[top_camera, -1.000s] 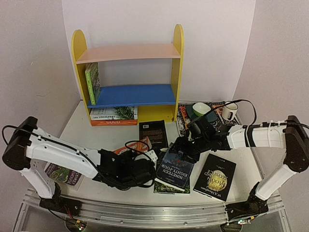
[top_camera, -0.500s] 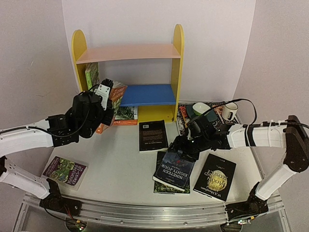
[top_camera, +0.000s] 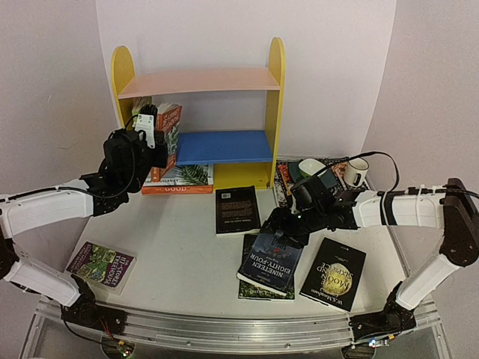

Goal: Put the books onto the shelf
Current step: Place the book in the book pile on the shelf.

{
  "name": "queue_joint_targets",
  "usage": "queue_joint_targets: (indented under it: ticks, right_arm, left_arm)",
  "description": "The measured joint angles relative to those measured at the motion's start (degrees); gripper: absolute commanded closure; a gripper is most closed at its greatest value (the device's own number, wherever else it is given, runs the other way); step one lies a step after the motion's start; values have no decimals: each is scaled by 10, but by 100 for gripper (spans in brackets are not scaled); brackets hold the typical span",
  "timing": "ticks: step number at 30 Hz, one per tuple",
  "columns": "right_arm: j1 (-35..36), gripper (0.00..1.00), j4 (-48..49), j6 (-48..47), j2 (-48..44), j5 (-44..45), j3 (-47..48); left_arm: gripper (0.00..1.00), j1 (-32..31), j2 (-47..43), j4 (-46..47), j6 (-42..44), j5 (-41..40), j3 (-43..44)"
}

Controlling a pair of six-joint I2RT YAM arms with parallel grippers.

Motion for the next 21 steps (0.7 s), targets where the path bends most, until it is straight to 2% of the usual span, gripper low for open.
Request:
queue_joint_targets:
  ticks: [15,21]
  right_arm:
    - [-9,30,-10,-4,0,-8,6]
    - [-10,30,-21,-9,0,-13,26]
  left_arm:
    - [100,107,109,99,-27,95,15]
    - [100,140,165,137,-35,117,58]
